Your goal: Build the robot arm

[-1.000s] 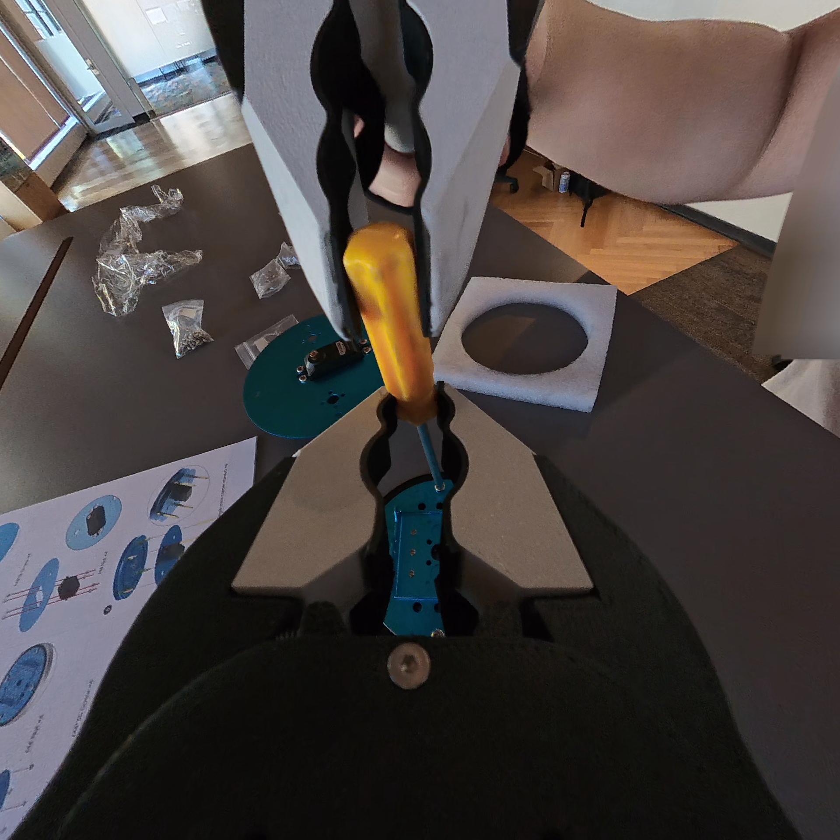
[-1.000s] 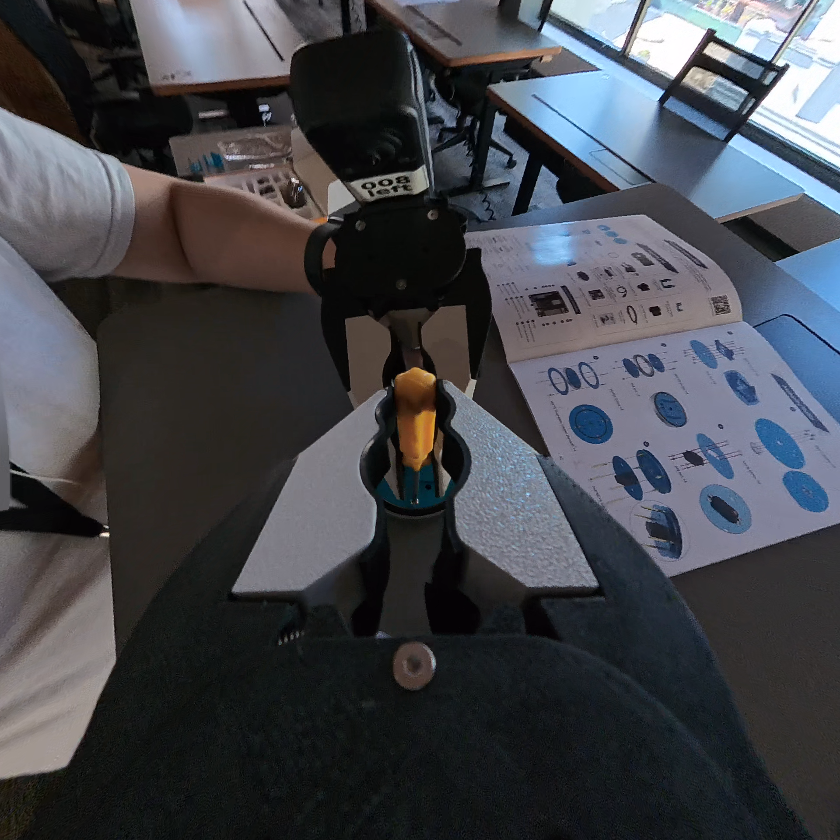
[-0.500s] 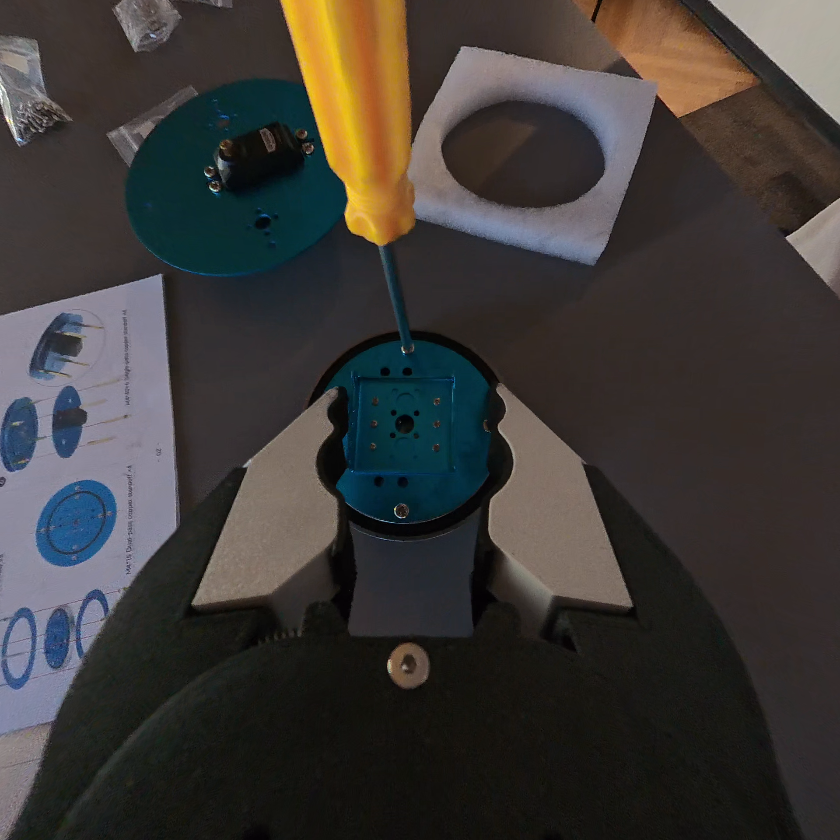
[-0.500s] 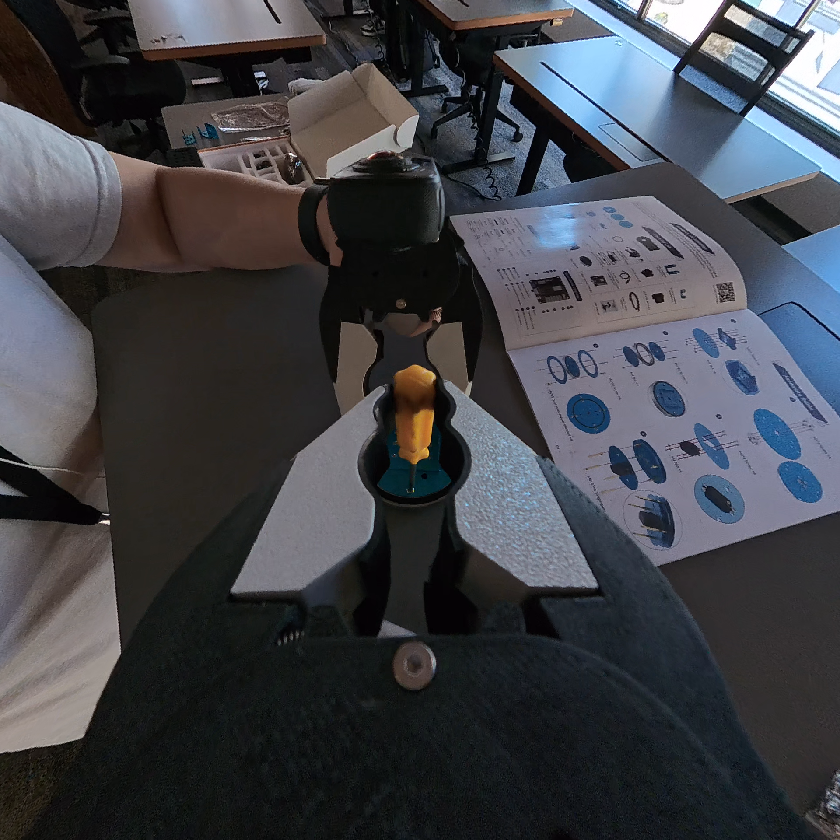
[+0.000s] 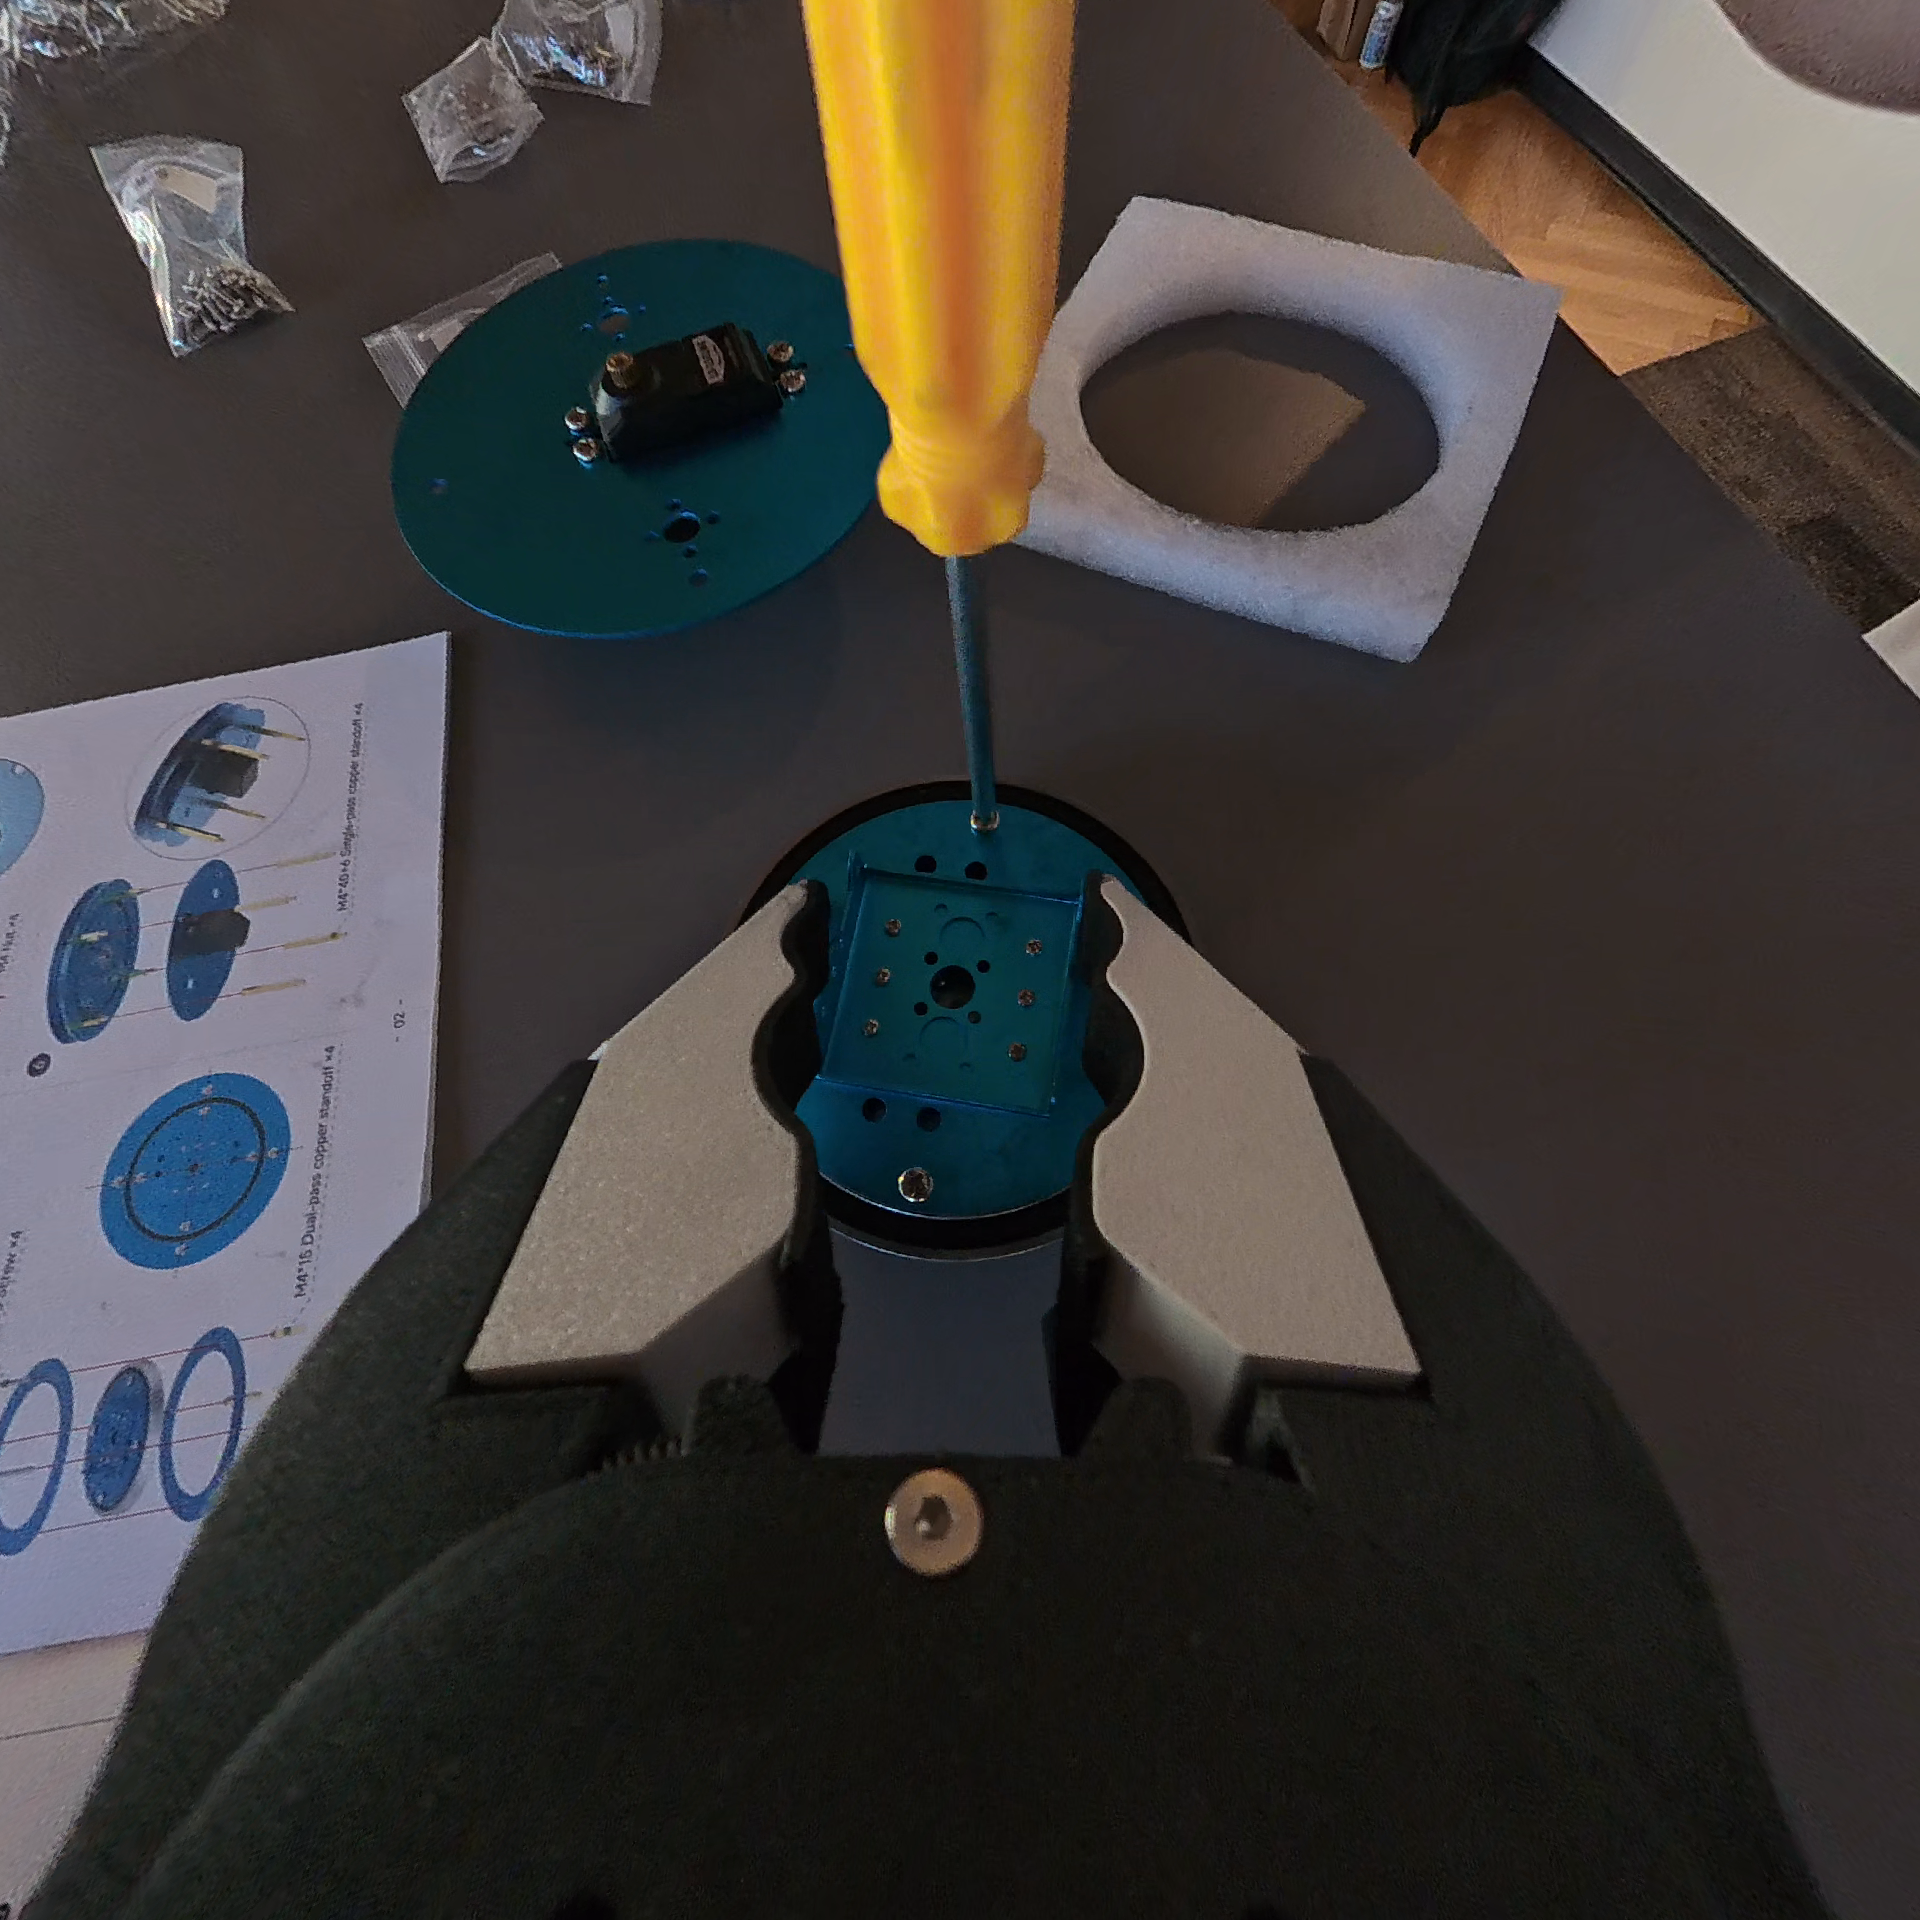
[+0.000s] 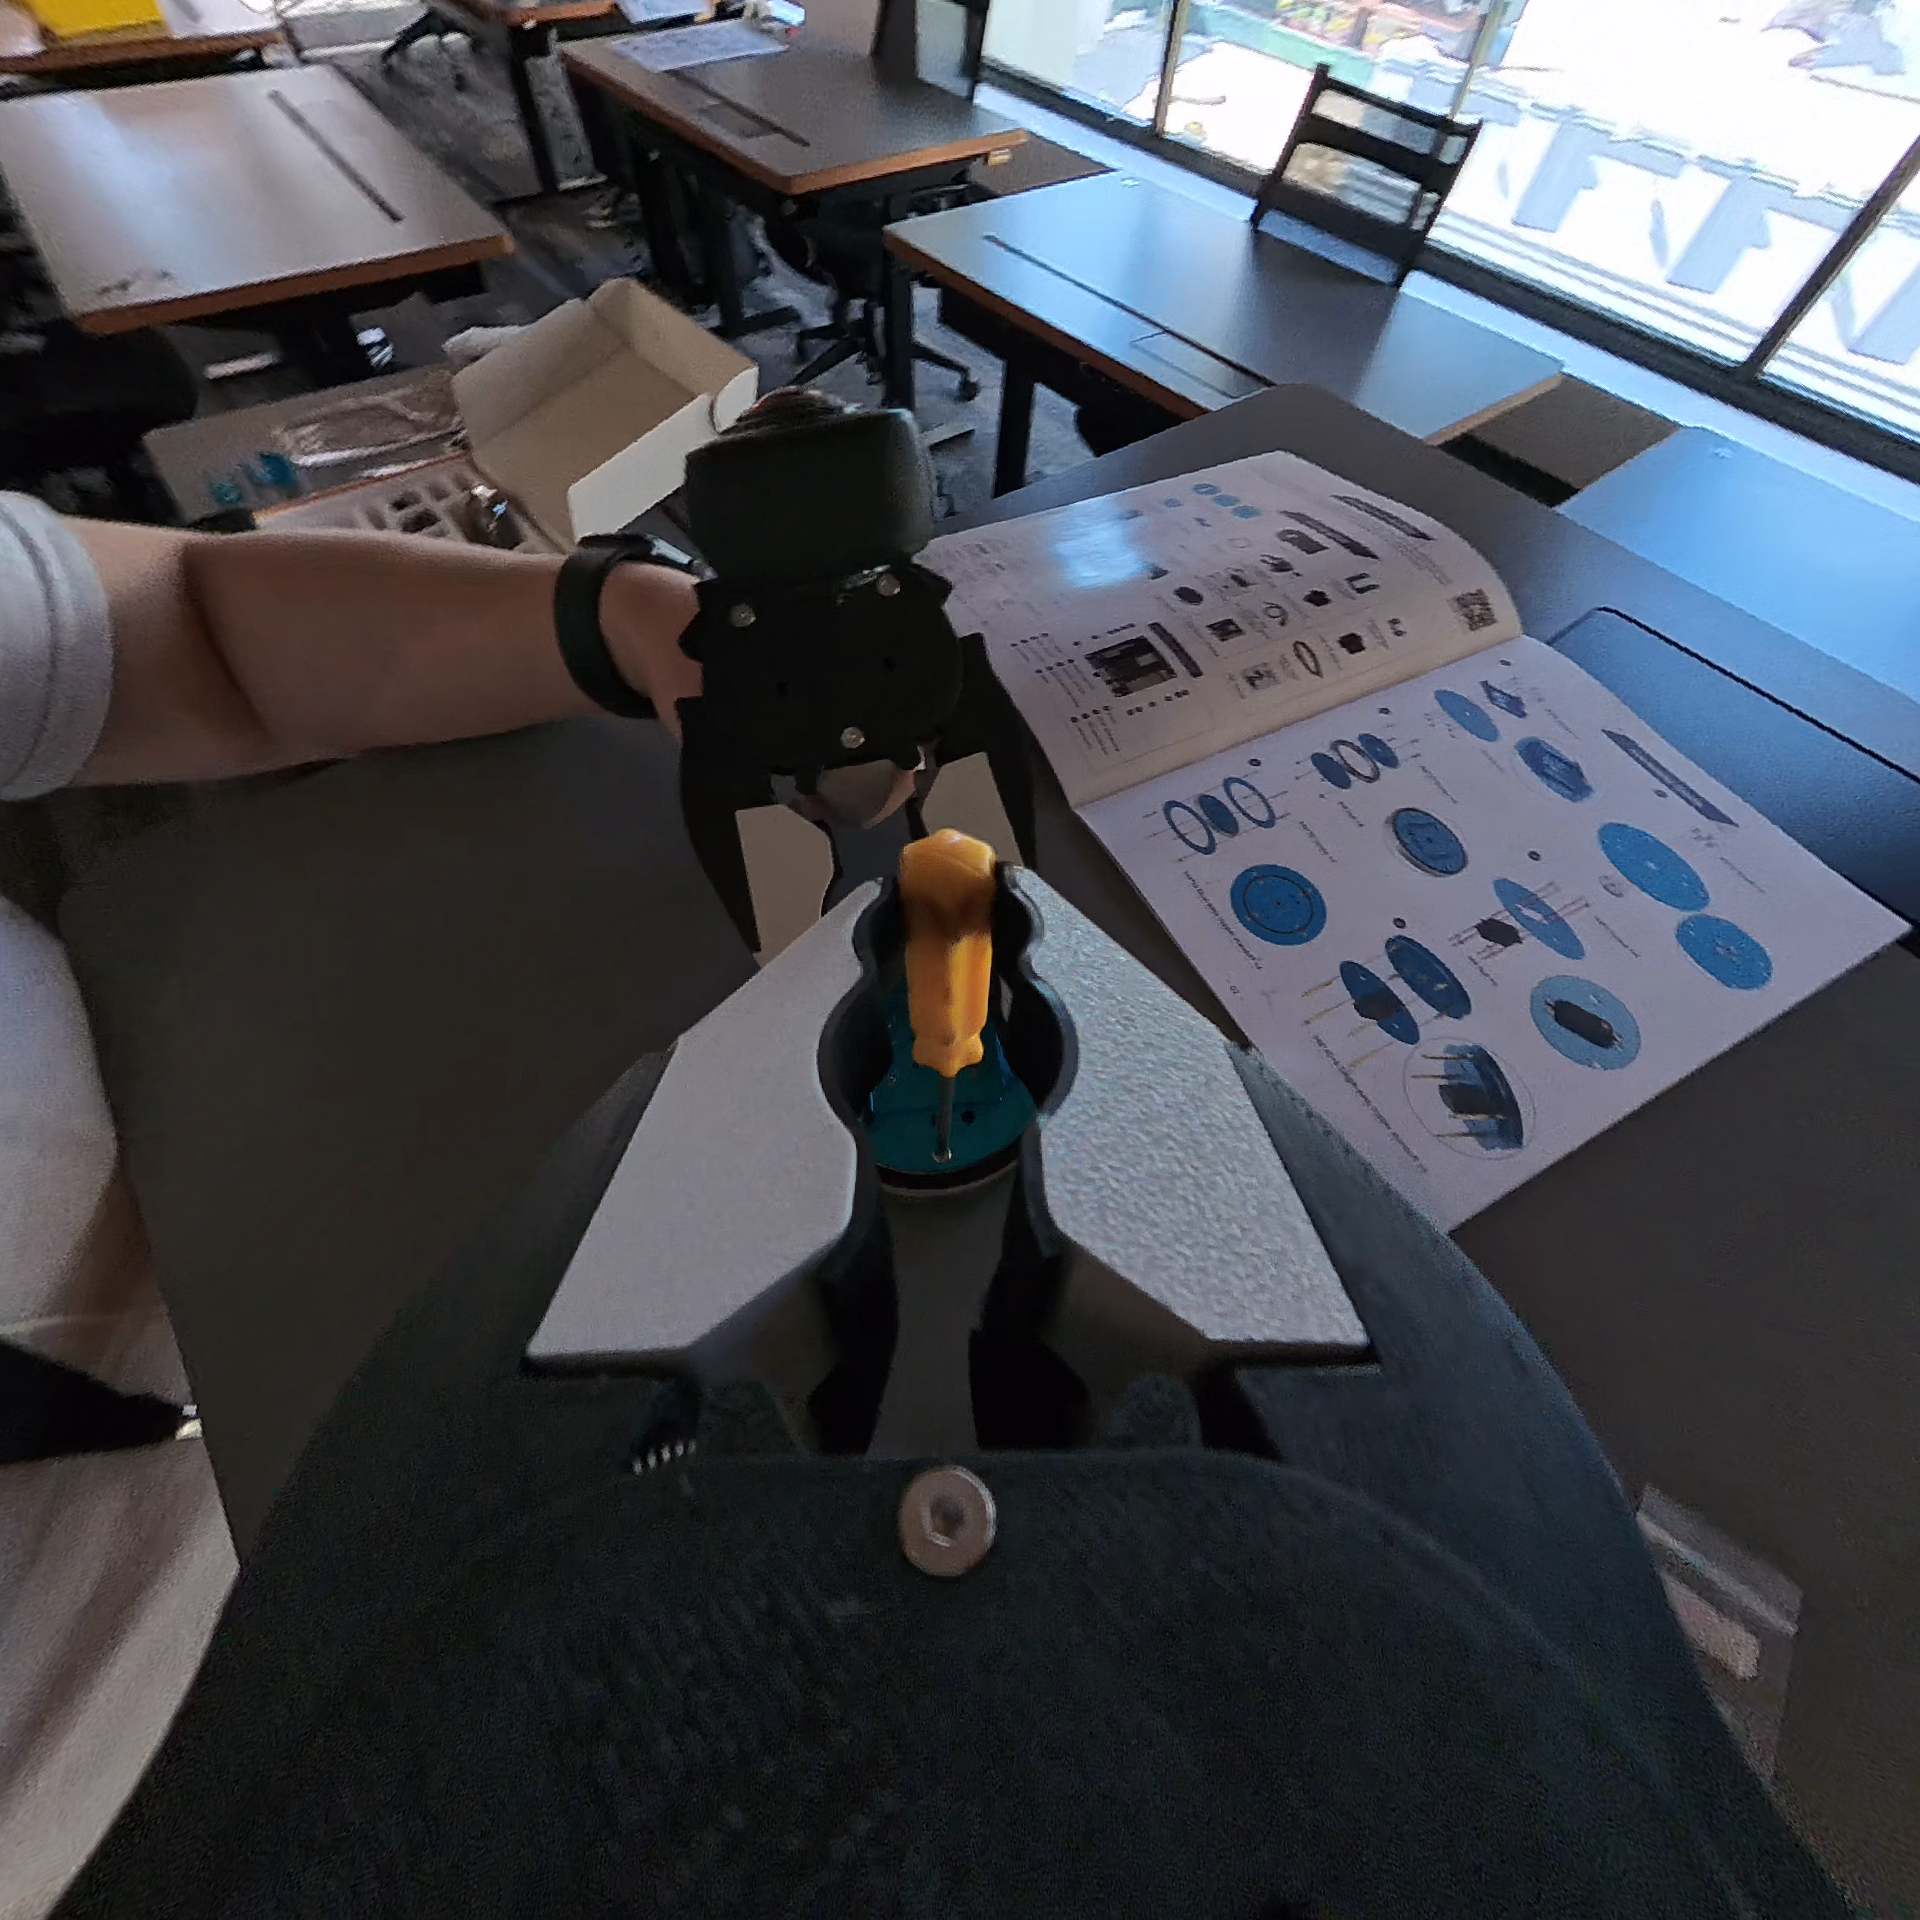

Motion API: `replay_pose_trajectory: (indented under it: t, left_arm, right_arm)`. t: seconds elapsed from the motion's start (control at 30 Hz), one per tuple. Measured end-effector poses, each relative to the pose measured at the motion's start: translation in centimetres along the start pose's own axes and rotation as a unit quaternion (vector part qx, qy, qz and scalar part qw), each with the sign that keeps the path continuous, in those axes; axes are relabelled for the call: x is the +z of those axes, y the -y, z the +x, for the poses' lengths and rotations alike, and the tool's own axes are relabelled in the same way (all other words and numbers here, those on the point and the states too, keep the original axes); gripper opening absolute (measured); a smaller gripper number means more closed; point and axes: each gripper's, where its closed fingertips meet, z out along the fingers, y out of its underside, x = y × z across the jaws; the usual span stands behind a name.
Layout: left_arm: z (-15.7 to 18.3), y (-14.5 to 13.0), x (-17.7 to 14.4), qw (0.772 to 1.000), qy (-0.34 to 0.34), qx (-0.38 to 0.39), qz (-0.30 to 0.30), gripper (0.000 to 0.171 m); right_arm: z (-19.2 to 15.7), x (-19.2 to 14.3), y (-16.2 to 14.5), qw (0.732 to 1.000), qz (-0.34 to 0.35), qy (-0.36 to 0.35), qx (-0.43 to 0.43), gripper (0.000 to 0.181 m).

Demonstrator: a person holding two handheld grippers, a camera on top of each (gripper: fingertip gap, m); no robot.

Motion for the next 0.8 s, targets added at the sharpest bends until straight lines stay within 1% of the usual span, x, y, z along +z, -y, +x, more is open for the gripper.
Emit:
replay_pose_trajectory:
  t: [0.13, 0.3, 0.47, 0.5, 0.53, 0.57, 0.63, 0.73, 0.8]
  left_arm:
    - [-0.1, 0.1, 0.1, 1.0, 0.007, -0.005, 0.004, 0.049]
    - [-0.1, 0.2, 0.2, 1.0, 0.011, -0.007, -0.001, 0.049]
    - [0.0, 0.4, 0.3, 1.0, 0.008, -0.011, 0.004, 0.05]
    - [0.0, 0.6, 0.3, 1.0, 0.005, -0.015, 0.01, 0.05]
    - [0.3, 1.1, 0.3, 1.0, -0.008, -0.019, 0.024, 0.047]
    - [0.5, 1.8, 0.2, 0.999, -0.016, -0.023, 0.041, 0.048]
    - [0.6, 2.9, 0.2, 0.998, -0.019, -0.023, 0.064, 0.04]
    - [0.7, 4.1, 0.4, 0.996, -0.012, 0.0, 0.089, 0.027]
    - [0.7, 4.6, 0.4, 0.995, -0.001, 0.019, 0.099, 0.005]
  right_arm:
    - [0.2, -0.2, 0.0, 0.998, 0.021, -0.063, 0.02, 0.016]
    - [0.2, -0.3, 0.0, 0.985, 0.048, -0.16, 0.051, 0.016]
    - [0.1, -0.3, 0.0, 0.982, 0.052, -0.175, 0.047, 0.016]
    - [0.2, -0.4, 0.0, 0.982, 0.052, -0.176, 0.046, 0.016]
    - [0.2, -0.4, 0.0, 0.982, 0.05, -0.175, 0.043, 0.016]
    - [0.3, -0.5, -0.1, 0.982, 0.049, -0.175, 0.042, 0.016]
    - [0.2, -0.5, 0.0, 0.984, 0.048, -0.165, 0.037, 0.016]
    - [0.1, -0.5, -0.1, 0.989, 0.035, -0.141, 0.036, 0.016]
    - [0.1, -0.5, -0.1, 0.99, 0.021, -0.133, 0.031, 0.016]
